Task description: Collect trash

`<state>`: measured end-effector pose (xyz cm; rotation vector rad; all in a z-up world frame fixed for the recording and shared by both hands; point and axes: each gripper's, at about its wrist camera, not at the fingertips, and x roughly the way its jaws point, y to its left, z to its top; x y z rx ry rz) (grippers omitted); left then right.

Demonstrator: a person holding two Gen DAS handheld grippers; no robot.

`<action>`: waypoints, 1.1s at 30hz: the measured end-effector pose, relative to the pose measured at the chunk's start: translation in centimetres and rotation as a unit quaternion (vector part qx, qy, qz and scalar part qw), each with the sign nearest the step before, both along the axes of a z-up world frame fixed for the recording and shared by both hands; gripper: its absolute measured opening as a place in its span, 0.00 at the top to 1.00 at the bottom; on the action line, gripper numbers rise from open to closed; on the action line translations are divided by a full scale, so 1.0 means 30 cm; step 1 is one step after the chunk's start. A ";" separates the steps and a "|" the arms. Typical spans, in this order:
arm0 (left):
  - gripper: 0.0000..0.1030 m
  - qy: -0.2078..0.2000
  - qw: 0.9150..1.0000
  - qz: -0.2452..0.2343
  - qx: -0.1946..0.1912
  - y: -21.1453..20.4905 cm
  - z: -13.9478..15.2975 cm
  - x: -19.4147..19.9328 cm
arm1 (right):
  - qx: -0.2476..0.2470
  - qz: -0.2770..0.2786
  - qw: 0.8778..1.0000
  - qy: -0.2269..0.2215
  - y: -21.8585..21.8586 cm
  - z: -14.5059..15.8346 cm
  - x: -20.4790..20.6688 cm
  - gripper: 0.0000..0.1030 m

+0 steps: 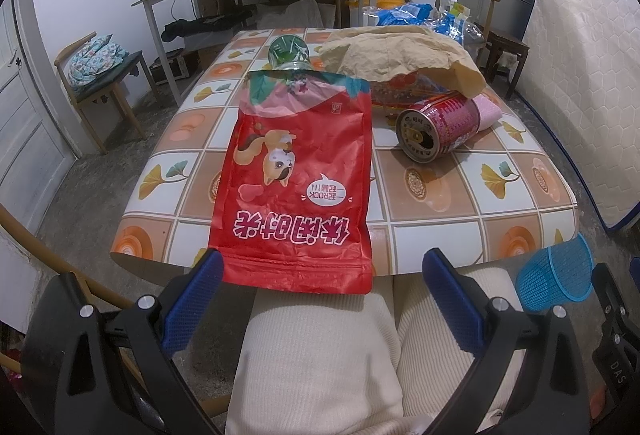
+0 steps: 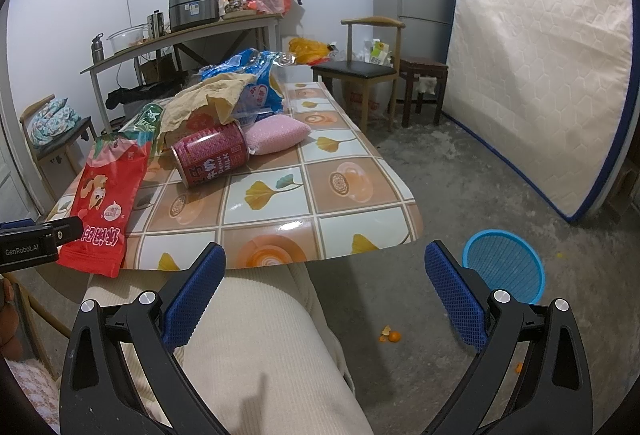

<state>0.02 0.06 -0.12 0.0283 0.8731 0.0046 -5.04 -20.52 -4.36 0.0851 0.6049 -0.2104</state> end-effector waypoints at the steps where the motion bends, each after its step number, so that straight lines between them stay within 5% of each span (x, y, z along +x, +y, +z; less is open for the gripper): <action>1: 0.05 0.000 1.000 0.000 0.000 0.000 -0.001 0.000 | 0.000 0.000 1.000 0.000 0.000 0.000 0.001 0.08; 33: 0.05 0.003 1.000 0.000 -0.002 0.004 -0.012 -0.002 | 0.003 0.003 1.000 0.002 0.003 -0.011 0.005 0.08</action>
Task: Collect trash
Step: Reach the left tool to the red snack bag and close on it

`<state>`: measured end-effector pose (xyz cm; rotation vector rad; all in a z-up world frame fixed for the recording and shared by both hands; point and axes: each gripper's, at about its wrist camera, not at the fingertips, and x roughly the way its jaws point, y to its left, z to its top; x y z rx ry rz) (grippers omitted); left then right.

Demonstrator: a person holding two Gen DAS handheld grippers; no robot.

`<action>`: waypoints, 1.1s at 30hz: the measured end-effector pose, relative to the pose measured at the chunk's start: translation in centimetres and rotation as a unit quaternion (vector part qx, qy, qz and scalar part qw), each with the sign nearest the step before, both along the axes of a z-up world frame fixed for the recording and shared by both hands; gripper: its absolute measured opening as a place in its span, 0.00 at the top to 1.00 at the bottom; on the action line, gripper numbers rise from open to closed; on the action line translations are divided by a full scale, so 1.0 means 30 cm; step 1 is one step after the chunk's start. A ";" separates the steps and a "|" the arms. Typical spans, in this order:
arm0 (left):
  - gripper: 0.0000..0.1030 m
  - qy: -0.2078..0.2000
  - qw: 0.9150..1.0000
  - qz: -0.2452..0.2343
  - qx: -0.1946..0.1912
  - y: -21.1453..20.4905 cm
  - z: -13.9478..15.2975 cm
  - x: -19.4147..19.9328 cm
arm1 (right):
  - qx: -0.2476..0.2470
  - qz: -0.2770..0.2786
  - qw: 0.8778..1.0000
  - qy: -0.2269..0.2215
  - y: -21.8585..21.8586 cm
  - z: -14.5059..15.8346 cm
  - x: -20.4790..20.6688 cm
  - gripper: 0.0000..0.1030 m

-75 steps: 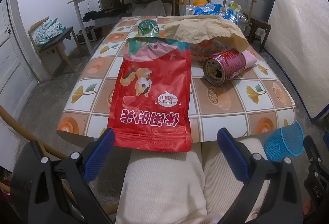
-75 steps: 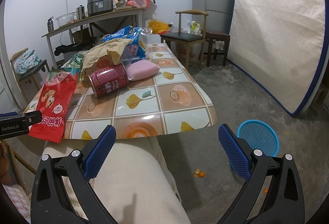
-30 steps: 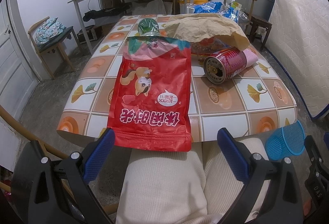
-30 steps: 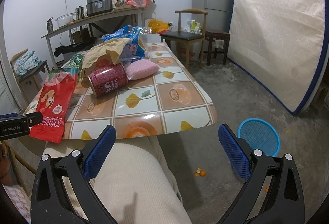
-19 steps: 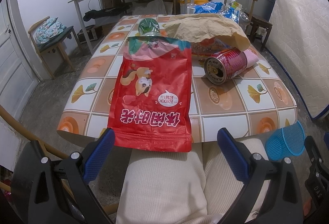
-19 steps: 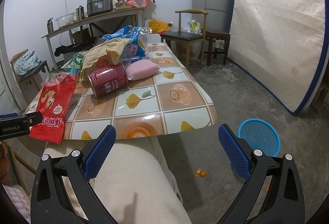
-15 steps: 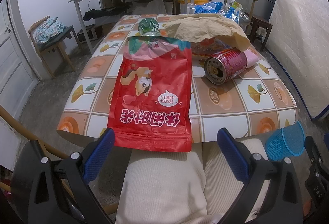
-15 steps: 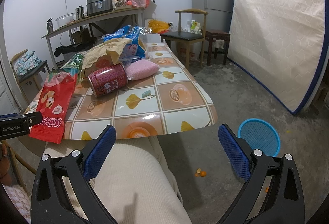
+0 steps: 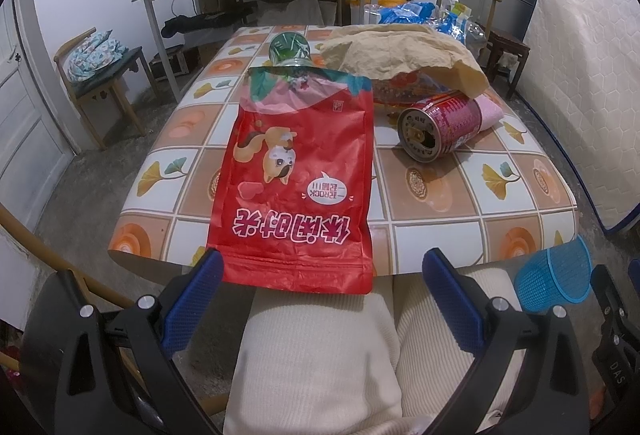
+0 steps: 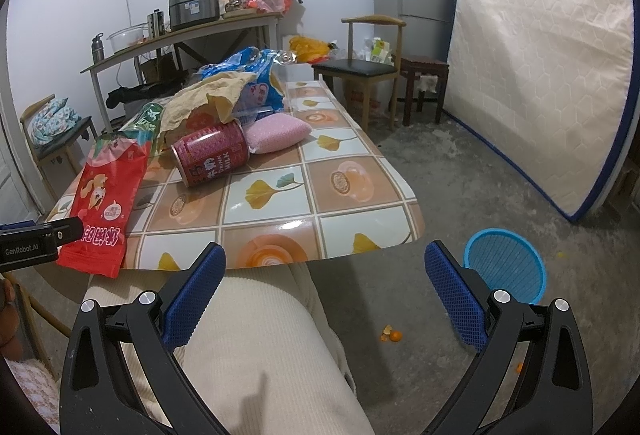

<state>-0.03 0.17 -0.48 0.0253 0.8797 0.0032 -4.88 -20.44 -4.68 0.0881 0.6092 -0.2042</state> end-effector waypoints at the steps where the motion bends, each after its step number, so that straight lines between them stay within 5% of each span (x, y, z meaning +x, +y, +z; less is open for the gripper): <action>1: 0.05 0.000 1.000 0.001 0.000 0.001 -0.001 0.000 | 0.000 0.002 1.000 0.000 0.002 0.004 0.004 0.08; 13: 0.05 -0.015 0.997 0.076 0.012 0.149 0.006 0.154 | 0.017 0.041 0.999 -0.015 0.054 0.034 0.101 0.08; 19: 0.05 0.038 0.993 0.096 0.053 0.217 -0.091 0.332 | 0.017 0.075 0.997 0.008 0.113 0.014 0.168 0.08; 27: 0.04 0.093 0.991 0.081 0.060 0.262 -0.193 0.407 | 0.015 0.098 0.994 0.041 0.165 -0.018 0.247 0.08; 33: 0.04 0.090 0.993 0.072 0.011 0.303 -0.214 0.418 | 0.020 0.118 0.992 0.046 0.208 -0.022 0.303 0.08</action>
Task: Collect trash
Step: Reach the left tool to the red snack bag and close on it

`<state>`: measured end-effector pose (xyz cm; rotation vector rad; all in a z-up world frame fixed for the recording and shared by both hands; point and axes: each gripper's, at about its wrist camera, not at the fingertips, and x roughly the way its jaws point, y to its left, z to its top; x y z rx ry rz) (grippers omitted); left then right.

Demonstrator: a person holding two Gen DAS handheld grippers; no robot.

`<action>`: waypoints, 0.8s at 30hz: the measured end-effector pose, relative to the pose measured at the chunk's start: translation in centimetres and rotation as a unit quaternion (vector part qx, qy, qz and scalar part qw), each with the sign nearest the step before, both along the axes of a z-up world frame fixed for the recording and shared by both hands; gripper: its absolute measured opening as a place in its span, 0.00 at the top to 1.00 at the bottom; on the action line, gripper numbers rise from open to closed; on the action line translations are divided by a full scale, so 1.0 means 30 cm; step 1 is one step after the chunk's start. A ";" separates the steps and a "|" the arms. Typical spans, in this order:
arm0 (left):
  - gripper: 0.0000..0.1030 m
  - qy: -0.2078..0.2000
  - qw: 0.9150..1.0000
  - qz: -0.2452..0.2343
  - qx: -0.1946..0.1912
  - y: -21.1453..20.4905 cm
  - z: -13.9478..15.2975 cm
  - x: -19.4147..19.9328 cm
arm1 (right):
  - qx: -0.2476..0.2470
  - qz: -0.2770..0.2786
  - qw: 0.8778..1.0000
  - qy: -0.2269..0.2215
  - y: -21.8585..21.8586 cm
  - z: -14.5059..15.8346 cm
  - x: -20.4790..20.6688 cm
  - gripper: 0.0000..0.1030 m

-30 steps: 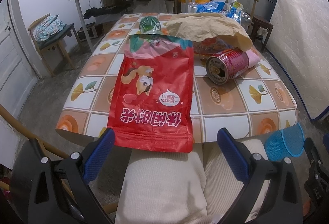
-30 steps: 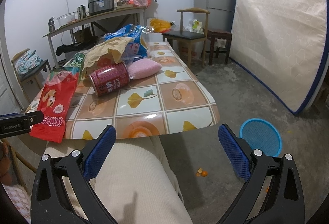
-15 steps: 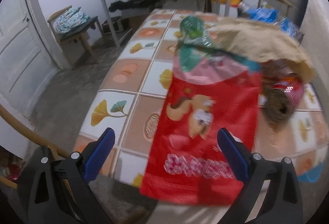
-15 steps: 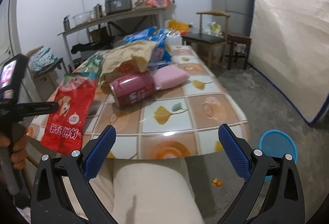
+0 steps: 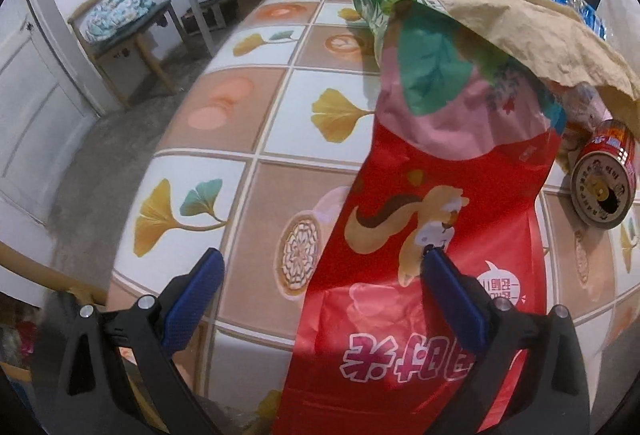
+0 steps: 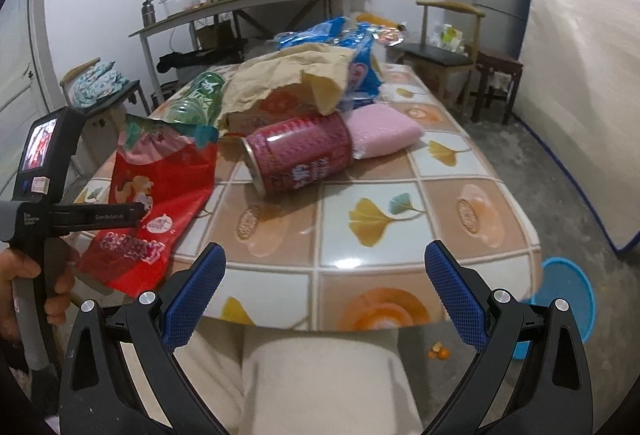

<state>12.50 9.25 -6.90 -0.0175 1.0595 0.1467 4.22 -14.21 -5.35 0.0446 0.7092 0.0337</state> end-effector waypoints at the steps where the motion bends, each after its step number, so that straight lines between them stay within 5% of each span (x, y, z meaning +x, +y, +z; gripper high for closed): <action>1: 0.04 0.001 1.000 -0.002 -0.006 0.008 -0.003 0.007 | 0.001 0.003 1.000 0.000 0.004 -0.001 0.009 0.08; 20: 0.04 -0.026 1.000 -0.013 -0.006 -0.003 -0.011 -0.022 | 0.033 0.016 0.999 -0.015 0.030 0.010 0.035 0.08; 24: 0.04 -0.026 0.998 -0.049 -0.011 -0.001 -0.008 -0.032 | 0.038 0.010 0.999 -0.009 0.015 -0.007 0.048 0.08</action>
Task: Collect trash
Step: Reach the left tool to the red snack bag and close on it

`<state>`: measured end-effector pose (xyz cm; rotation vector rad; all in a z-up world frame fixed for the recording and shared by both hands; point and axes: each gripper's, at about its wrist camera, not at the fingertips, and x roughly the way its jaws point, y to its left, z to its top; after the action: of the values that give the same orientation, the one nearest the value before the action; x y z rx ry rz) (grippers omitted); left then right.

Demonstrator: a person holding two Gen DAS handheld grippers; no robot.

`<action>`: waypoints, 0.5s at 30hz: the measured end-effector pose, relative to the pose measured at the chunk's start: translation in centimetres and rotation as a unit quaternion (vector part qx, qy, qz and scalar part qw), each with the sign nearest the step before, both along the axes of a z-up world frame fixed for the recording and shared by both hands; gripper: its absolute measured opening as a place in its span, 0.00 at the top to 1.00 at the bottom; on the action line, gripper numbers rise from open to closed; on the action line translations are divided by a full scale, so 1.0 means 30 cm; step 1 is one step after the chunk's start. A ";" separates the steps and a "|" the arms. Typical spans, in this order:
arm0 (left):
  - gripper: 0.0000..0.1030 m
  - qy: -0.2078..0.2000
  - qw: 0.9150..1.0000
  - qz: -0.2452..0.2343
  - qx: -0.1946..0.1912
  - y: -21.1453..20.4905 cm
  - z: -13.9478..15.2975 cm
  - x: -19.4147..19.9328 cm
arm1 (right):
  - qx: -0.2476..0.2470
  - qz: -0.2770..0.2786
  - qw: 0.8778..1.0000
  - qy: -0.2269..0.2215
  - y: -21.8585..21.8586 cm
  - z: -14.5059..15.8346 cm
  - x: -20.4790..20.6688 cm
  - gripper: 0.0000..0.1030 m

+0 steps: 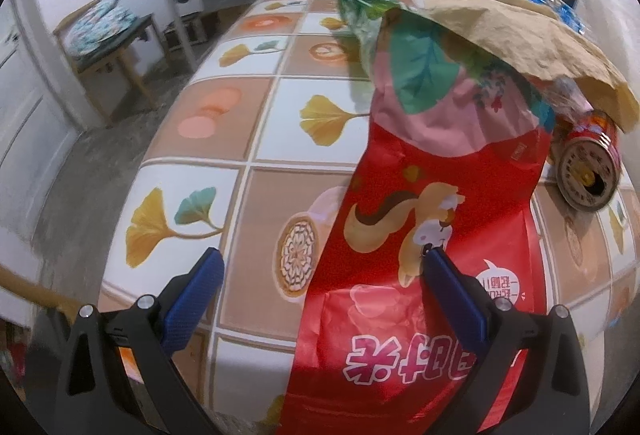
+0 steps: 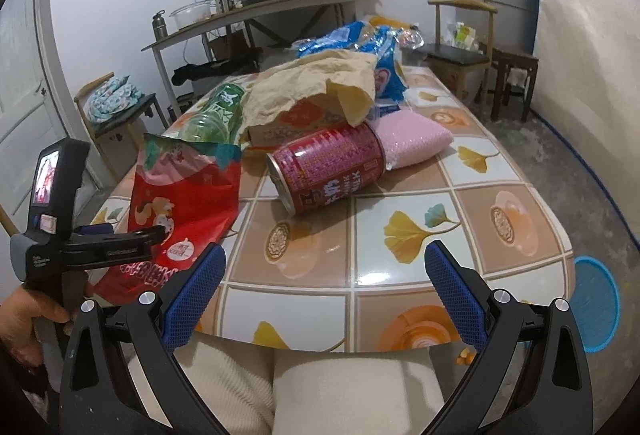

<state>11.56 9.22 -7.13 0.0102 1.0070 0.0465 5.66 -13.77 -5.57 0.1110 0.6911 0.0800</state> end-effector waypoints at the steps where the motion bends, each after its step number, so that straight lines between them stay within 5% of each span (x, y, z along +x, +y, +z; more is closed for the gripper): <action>1: 0.04 0.003 1.000 -0.006 -0.003 0.005 0.001 0.002 | 0.000 -0.002 1.000 0.002 -0.006 -0.005 0.006 0.08; 8: 0.14 -0.014 0.993 -0.038 -0.108 0.065 0.057 0.019 | 0.003 -0.004 1.000 0.011 -0.043 -0.041 0.034 0.08; 15: 0.37 -0.002 0.993 -0.063 -0.098 0.016 0.056 0.081 | 0.010 -0.006 1.000 0.022 -0.069 -0.059 0.066 0.08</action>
<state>14.00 9.71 -5.44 -0.1067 1.0005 -0.1674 7.65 -15.83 -7.35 0.1373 0.7327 0.0734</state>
